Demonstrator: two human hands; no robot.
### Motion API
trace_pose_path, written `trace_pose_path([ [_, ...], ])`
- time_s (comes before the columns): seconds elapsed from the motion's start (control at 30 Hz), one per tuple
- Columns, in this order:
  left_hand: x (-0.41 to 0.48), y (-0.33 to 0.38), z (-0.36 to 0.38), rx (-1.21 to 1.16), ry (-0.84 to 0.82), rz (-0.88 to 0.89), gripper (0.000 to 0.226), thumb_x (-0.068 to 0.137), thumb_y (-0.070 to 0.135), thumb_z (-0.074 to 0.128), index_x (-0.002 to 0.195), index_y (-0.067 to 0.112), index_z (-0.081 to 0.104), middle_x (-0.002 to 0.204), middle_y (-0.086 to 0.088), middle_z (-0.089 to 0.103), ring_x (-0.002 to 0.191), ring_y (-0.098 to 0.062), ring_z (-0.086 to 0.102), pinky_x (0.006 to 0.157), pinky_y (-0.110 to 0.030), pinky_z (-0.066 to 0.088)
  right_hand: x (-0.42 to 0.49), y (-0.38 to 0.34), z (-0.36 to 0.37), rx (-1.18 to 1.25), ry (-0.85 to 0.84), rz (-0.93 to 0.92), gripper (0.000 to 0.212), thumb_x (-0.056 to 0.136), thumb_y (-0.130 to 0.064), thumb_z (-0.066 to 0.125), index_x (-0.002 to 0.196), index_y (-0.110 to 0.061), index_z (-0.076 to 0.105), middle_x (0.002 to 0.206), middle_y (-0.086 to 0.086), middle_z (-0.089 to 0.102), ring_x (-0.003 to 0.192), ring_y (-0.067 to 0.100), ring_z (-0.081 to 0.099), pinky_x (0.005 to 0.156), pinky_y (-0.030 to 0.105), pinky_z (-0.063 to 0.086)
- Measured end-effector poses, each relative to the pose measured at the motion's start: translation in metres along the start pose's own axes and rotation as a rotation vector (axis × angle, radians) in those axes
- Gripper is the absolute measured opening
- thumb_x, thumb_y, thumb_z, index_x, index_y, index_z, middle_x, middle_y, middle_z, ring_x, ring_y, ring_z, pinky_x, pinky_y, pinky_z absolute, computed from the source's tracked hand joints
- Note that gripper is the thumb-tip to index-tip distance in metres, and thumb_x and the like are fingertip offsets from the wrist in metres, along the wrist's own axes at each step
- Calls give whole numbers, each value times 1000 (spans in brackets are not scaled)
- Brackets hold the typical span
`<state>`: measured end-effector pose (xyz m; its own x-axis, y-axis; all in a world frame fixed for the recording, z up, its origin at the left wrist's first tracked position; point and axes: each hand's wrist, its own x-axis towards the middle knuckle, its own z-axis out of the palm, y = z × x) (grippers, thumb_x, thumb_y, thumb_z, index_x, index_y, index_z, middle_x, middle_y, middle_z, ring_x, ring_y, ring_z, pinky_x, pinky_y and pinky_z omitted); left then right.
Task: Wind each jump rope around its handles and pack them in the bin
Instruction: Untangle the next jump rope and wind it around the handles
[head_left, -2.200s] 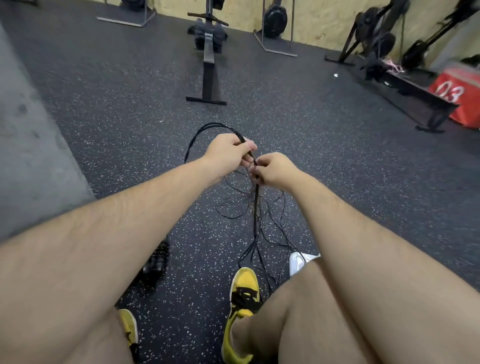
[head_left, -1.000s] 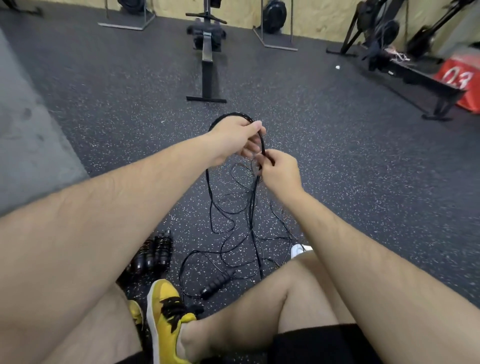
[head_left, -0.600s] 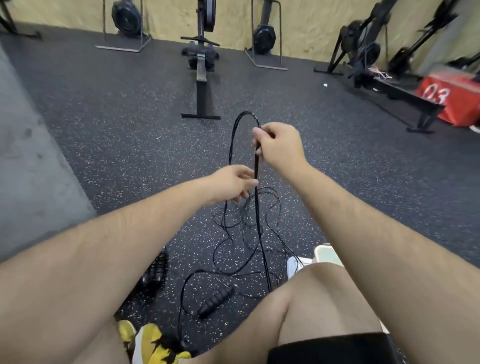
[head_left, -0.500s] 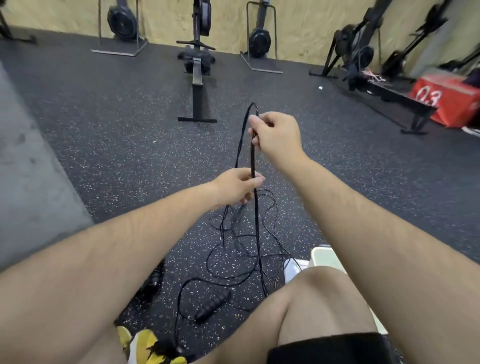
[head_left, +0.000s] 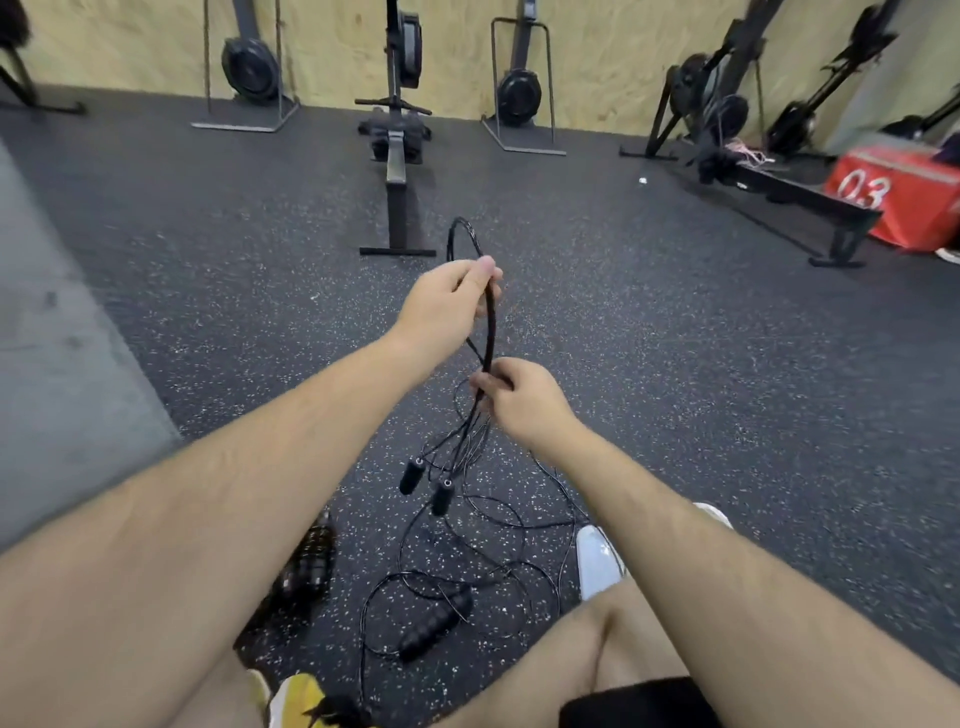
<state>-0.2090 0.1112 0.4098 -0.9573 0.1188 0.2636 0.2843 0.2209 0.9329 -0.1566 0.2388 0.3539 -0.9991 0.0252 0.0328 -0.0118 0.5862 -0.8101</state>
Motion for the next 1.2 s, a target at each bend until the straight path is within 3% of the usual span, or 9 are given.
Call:
trace_pose_path([
  [0.17,-16,-23,-23,14,-164,-138,29,104,34,44,98,18,68,83,7,69,73,-13,54,59,-28,42,31,-35,-6,45,127,-137,27,98,-25,57,80,-6,65,70,5,71,63,21,65,67,43,57],
  [0.33,-39,-45,-38,252,-364,-191,15,100,34,58,104,27,70,99,4,78,77,-11,58,67,-28,45,43,-56,-11,238,84,-92,25,99,-16,56,78,-8,67,78,4,71,56,6,62,52,27,53],
  [0.53,-45,-26,-43,276,-161,-65,22,101,21,58,86,14,72,79,-4,73,60,-13,53,62,-31,46,14,-44,2,308,5,-12,20,100,-16,49,103,-14,68,81,1,68,64,9,60,57,26,48],
  [0.6,-46,-18,-47,167,-100,-66,21,101,19,56,90,11,73,82,-2,75,60,-12,54,61,-30,48,-9,-23,20,258,-122,30,21,93,-15,54,108,-16,68,90,1,69,77,15,61,67,34,50],
  [0.7,-50,-14,-52,80,-73,-78,19,101,17,56,96,10,73,86,-1,76,61,-10,52,60,-28,49,-34,2,44,241,-247,20,15,90,-20,66,105,-21,71,94,-7,74,79,6,63,71,27,49],
  [0.8,-56,-19,-61,43,-95,-60,21,103,23,56,102,15,75,88,-5,75,64,-10,52,61,-29,48,-35,-1,52,223,-124,-12,8,94,-24,67,92,-18,73,69,-4,70,60,3,53,62,24,42],
  [0.9,-62,-25,-73,113,-112,-72,24,105,32,52,113,27,74,73,10,67,58,-6,53,62,-24,47,-26,-22,48,256,-41,-64,13,94,-18,65,84,-21,73,80,10,73,63,12,56,63,30,46],
  [1.03,-65,-33,-75,108,-189,-117,28,106,22,50,130,18,64,82,8,65,68,-5,54,65,-33,47,-2,-54,35,244,1,-157,25,94,-13,65,69,-18,66,58,-3,63,53,6,56,59,33,48],
  [1.2,-64,-38,-84,77,-207,-190,27,104,18,55,131,20,56,97,6,76,67,-7,54,57,-21,39,15,-80,29,334,-7,-181,26,96,-12,64,71,-5,63,70,11,66,55,13,56,56,33,50],
])
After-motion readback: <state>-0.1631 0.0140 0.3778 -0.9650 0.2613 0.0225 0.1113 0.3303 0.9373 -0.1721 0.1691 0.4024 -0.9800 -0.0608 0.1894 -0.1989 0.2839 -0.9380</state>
